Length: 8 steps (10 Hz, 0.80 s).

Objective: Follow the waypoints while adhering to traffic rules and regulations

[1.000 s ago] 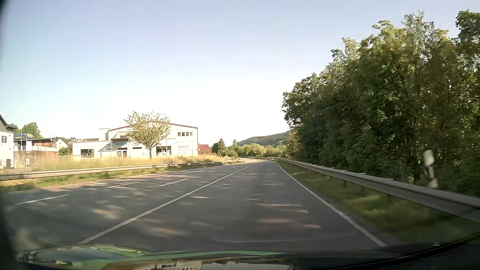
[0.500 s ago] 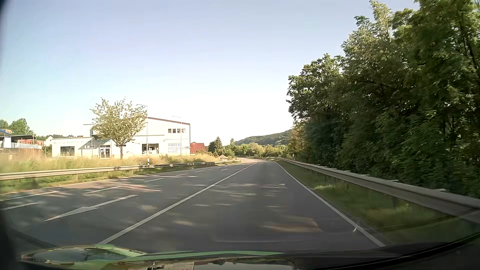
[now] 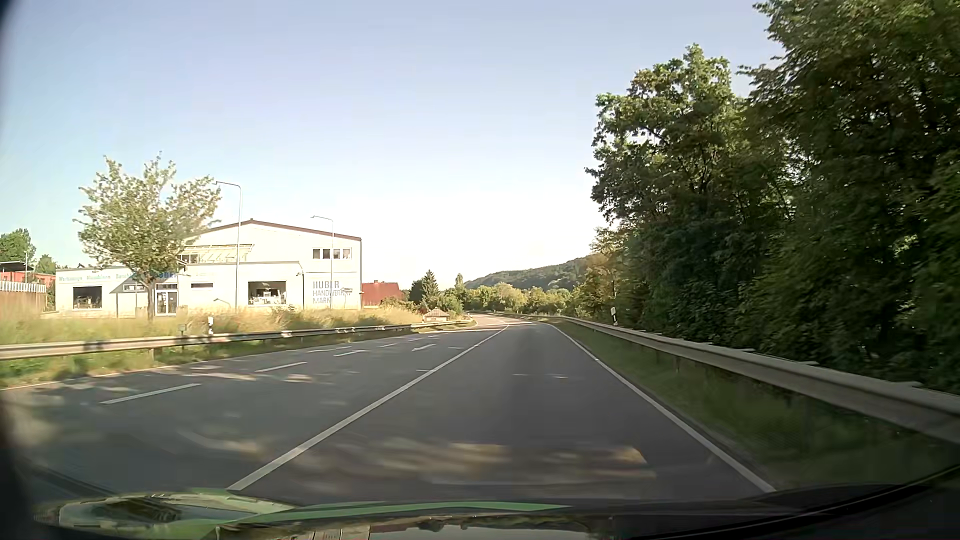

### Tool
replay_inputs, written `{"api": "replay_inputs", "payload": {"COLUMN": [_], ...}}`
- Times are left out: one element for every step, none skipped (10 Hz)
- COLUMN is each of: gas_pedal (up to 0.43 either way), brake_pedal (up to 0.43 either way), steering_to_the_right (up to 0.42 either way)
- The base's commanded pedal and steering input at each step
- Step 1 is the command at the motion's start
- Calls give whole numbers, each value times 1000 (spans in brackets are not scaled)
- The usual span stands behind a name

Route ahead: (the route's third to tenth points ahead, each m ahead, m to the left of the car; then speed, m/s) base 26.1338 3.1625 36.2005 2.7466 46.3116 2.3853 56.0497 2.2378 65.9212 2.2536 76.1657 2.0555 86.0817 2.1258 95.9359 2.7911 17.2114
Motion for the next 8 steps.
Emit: {"api": "replay_inputs", "payload": {"gas_pedal": [268,280,280,280,280,248,240,240], "brake_pedal": [0,0,0,0,0,0,0,0], "steering_to_the_right": [0,-1,-1,-1,-1,-1,-1,1]}}
